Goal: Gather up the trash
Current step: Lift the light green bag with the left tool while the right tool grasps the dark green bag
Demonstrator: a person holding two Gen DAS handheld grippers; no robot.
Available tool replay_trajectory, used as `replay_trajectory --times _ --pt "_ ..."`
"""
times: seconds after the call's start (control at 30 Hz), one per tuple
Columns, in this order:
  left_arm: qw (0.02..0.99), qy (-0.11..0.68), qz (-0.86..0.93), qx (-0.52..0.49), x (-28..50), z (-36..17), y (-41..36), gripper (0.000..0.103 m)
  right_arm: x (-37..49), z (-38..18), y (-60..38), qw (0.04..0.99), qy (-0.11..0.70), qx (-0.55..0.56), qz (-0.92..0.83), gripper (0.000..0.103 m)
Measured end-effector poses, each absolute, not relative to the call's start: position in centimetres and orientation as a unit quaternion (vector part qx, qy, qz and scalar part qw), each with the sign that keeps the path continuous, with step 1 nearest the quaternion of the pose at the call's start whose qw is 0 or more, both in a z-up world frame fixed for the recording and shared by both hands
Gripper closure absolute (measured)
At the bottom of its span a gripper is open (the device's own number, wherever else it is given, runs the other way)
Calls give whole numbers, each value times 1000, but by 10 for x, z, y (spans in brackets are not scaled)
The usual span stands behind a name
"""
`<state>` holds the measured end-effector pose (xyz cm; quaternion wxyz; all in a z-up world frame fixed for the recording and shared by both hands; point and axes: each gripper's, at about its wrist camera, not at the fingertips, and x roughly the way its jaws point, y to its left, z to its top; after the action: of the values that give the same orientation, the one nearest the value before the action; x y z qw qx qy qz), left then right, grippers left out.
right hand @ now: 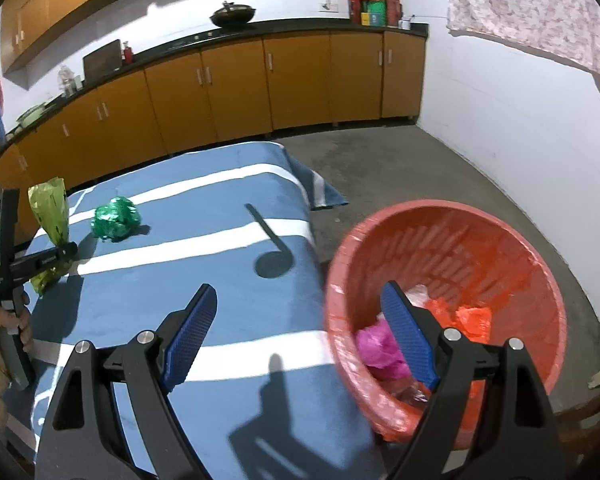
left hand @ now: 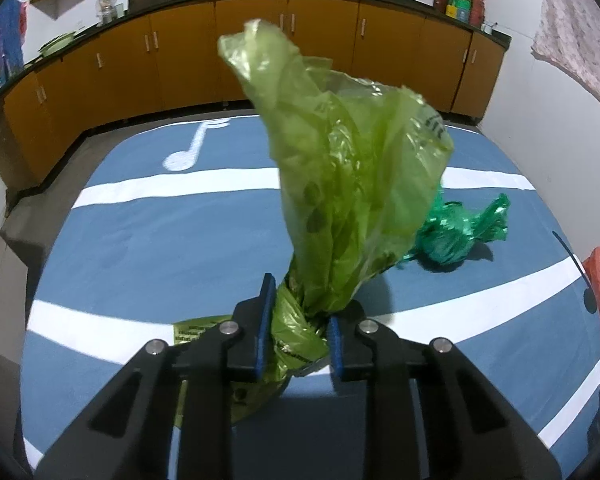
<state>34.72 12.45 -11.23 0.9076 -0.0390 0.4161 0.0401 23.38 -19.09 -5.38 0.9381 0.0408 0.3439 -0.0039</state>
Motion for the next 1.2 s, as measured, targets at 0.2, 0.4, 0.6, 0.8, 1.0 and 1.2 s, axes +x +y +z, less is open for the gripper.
replay_trajectory --times 0.2,0.4,0.6,0.8,1.0,1.2 --pt "908 410 72 -48 326 -109 162 79 264 -51 -141 938 340 35 57 19" --pt "906 405 104 -64 306 -105 201 79 310 -50 -70 933 335 21 134 22" --pt "905 401 117 -81 300 -101 213 79 365 -59 -1 923 338 -40 180 22" --pt "904 401 117 -89 301 -98 214 79 399 -85 31 899 386 -84 189 22" --pt "903 406 106 -91 291 -104 219 79 392 -105 22 883 416 -119 183 64" --pt "907 403 87 -83 285 -99 214 79 363 -95 -24 889 422 -66 167 66"
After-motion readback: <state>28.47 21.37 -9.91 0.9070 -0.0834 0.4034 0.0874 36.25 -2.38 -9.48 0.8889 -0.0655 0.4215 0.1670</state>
